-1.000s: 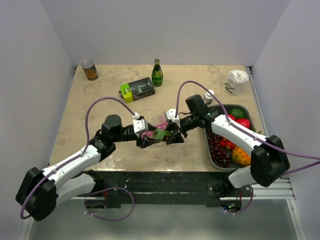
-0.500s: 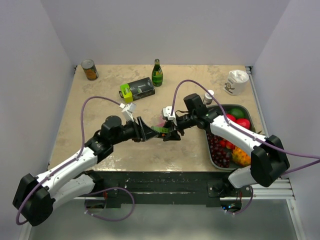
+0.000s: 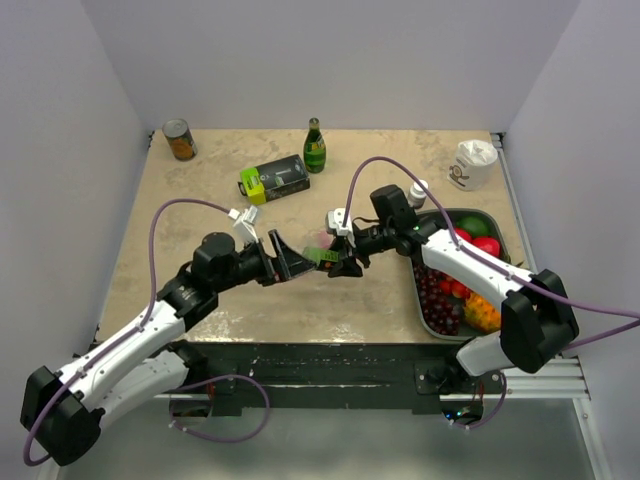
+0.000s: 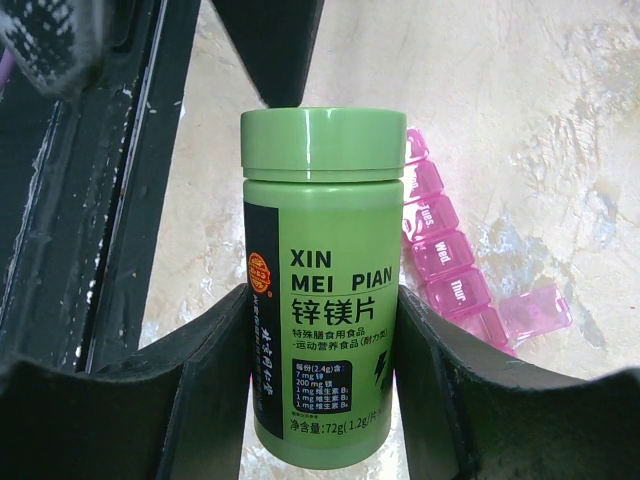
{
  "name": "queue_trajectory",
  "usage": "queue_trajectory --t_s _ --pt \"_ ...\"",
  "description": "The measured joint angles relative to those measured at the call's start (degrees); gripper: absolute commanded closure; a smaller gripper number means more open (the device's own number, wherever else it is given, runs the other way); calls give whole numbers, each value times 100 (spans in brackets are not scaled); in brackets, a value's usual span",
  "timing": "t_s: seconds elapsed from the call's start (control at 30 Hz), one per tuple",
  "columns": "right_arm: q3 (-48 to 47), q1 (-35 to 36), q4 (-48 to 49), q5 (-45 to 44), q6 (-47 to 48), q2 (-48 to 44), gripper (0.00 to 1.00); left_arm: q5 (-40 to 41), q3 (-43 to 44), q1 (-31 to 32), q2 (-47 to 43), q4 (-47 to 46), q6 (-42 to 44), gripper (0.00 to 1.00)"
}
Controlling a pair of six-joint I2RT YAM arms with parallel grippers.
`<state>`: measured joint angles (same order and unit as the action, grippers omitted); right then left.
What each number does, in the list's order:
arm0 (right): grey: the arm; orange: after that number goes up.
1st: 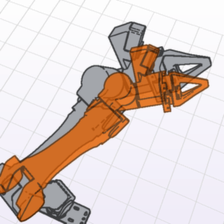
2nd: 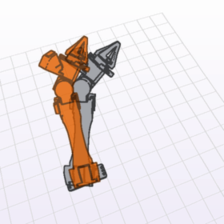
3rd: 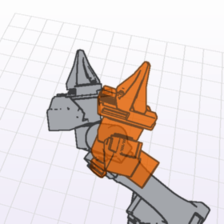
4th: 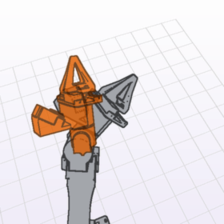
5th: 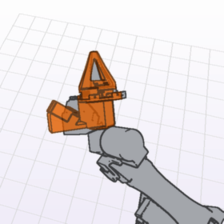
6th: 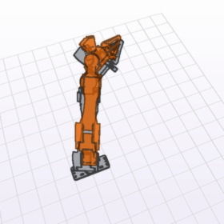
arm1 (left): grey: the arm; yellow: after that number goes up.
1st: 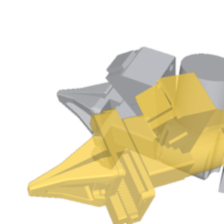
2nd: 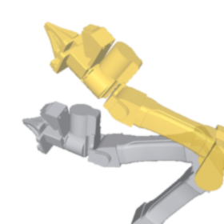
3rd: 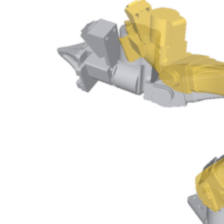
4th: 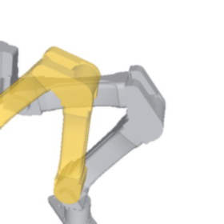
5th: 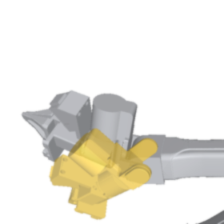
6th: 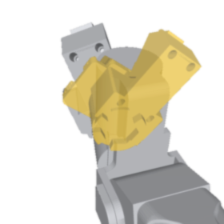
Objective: Sort the pills into containers
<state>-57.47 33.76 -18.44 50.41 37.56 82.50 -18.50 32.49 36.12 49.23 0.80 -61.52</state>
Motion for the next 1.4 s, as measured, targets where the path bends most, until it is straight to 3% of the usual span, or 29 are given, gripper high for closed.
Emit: queue_trajectory --t_s 0.13,0.33,0.47,0.63,0.77,1.0,1.1,1.17,1.3,1.4 --pt "0 -2 -39 7 61 0 100 -208 7 -114 -184 308 1478 1" --pt "0 -2 -249 146 409 0 100 -890 289 -162 -378 848 4522 1" --pt "0 -2 -444 323 673 0 100 -1528 136 -136 -717 459 6760 0" --pt "0 -2 -579 472 931 0 100 -1897 -52 -111 -343 -83 8146 2" --pt "0 -2 -649 505 1043 0 100 -2037 -52 -79 330 -304 8721 5" --pt "0 -2 -688 511 1123 2 100 -2144 -48 63 599 -562 8918 19" --pt "0 -2 -688 522 1141 4 100 -2181 -46 114 717 -625 8887 26" --pt "0 -2 -691 525 1145 7 100 -2192 -46 140 793 -645 8832 39" --pt "9 -2 -763 573 1156 11 100 -2170 7 153 914 -680 8719 45" --pt "9 -2 -772 601 1154 20 100 -2157 17 155 925 -688 8590 57"
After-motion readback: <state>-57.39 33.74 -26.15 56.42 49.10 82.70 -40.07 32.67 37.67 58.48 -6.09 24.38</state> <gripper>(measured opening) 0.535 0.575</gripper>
